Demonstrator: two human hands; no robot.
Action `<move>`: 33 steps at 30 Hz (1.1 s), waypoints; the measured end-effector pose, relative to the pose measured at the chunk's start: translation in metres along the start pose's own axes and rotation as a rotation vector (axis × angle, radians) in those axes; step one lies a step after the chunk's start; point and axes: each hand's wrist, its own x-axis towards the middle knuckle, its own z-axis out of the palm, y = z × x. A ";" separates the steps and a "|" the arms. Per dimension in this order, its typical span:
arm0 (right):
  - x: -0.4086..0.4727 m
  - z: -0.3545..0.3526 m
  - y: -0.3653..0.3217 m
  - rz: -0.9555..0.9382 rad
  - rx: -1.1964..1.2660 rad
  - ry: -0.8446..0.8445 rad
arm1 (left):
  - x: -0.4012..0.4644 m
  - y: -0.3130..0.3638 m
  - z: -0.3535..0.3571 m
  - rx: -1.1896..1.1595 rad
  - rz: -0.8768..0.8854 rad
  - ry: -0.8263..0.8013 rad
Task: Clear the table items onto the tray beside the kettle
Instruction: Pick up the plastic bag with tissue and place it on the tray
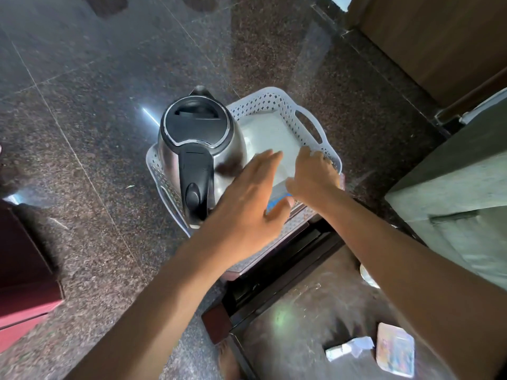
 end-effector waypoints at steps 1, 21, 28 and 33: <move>0.001 0.001 0.000 0.001 -0.007 0.000 | 0.002 -0.006 0.008 0.006 -0.049 -0.041; 0.016 -0.001 0.002 0.168 0.475 0.193 | 0.029 -0.060 0.087 -0.223 -0.361 -0.097; 0.026 -0.008 -0.004 0.190 0.664 0.039 | 0.036 -0.062 0.092 -0.255 -0.364 -0.070; 0.022 -0.012 -0.001 0.251 0.851 0.076 | 0.035 -0.062 0.094 -0.270 -0.374 -0.014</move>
